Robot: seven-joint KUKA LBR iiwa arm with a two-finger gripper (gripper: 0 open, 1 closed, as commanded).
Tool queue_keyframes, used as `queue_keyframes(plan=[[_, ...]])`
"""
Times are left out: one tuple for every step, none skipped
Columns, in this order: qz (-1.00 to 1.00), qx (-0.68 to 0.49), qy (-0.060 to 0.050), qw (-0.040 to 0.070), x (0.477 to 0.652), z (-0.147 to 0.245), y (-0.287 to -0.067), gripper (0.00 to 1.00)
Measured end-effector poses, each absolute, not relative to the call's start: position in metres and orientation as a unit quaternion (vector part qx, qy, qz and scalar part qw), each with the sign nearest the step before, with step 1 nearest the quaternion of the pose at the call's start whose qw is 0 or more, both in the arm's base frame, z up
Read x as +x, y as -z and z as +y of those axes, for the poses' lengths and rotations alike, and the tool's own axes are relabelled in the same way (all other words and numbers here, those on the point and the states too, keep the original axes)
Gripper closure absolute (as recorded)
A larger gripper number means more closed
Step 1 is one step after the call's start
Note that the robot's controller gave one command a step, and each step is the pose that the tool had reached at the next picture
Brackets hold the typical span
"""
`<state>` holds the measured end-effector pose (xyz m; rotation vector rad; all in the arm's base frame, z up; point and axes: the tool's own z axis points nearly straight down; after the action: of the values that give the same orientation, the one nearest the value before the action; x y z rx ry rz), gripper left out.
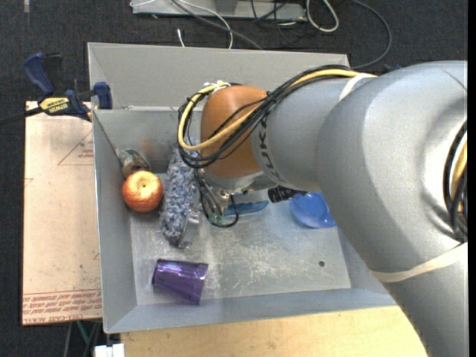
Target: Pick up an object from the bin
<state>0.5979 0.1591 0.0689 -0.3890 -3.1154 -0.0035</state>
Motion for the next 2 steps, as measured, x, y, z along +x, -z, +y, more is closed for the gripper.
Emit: queue_keyframes(plan=[[-1.000, -0.021, 0.001, -0.002, 0.6049, 0.1572, -0.0705, 0.00], [-0.995, -0.105, 0.002, 0.000, 0.6002, 0.1603, -0.0704, 0.00]])
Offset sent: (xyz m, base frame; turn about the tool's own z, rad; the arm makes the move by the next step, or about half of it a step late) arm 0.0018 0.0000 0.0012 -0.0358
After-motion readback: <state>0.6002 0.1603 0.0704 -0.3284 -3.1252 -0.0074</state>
